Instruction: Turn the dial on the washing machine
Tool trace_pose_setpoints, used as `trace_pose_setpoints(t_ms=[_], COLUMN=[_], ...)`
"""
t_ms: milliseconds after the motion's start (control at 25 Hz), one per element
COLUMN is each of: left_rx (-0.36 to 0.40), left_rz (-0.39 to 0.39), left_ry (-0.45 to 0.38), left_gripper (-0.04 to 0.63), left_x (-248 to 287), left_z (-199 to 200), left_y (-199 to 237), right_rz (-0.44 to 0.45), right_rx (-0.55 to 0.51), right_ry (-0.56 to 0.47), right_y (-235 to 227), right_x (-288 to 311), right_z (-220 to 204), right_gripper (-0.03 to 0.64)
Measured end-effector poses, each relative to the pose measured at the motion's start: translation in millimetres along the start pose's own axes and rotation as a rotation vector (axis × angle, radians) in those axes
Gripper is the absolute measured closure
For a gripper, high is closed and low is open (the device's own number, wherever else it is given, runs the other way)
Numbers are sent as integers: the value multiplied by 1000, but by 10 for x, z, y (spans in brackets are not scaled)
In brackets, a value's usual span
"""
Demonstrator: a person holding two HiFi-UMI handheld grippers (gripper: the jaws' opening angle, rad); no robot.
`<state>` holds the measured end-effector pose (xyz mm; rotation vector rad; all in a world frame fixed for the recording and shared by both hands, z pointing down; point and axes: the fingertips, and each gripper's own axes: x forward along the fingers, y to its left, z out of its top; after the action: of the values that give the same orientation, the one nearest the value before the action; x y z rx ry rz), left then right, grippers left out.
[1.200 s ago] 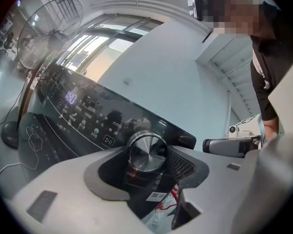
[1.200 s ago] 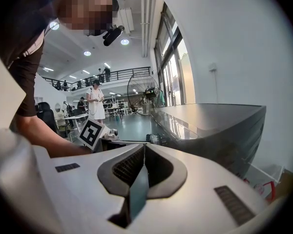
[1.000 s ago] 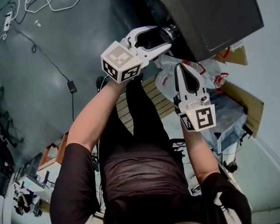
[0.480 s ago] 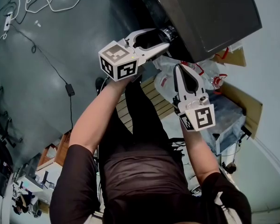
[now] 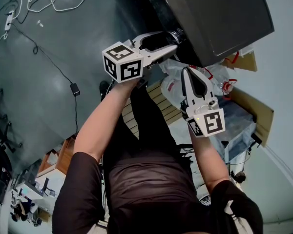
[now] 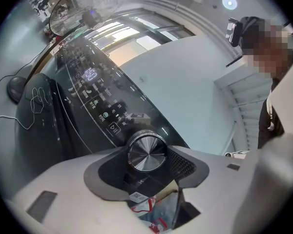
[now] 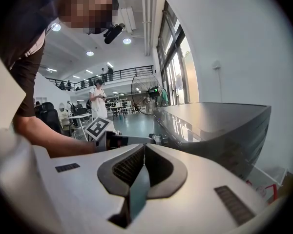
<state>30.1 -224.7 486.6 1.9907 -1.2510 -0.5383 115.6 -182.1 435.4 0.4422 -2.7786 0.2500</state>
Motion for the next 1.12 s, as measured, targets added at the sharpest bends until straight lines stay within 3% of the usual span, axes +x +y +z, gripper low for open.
trace_pose_setpoints(t_ms=[1120], left_rx=[-267], left_rz=[-40], left_ry=[-8], left_gripper=[328], left_x=[-4], left_z=[-18], left_y=[44], right_rz=[0], right_rx=[-2], right_ry=[-5], right_y=[-11], right_x=[26], right_z=[28], right_gripper=[594])
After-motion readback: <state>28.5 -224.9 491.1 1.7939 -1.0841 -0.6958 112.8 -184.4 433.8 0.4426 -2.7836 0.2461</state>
